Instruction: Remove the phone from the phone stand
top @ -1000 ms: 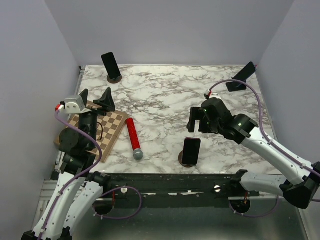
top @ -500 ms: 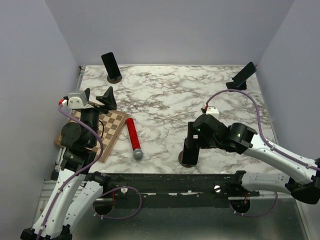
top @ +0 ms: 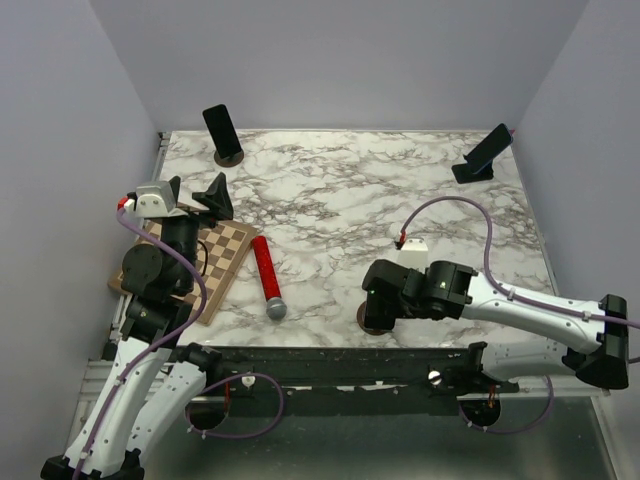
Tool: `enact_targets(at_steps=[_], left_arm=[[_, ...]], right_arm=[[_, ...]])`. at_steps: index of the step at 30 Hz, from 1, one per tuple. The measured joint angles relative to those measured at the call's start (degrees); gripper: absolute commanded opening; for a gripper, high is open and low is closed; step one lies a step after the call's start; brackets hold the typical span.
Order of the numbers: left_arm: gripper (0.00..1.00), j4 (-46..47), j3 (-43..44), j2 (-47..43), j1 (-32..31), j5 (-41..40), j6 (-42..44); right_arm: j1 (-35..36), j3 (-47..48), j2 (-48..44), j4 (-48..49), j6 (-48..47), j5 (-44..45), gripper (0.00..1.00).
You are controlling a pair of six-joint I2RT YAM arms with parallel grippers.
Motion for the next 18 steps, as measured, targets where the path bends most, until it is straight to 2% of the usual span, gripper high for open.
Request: enact_targets(at_steps=[18], left_arm=[[0.98, -0.39, 0.00, 0.04, -0.37, -0.02, 0.02]], right_arm=[[0.02, -5.11, 4.09, 7.69, 2.86, 2.80, 0.98]])
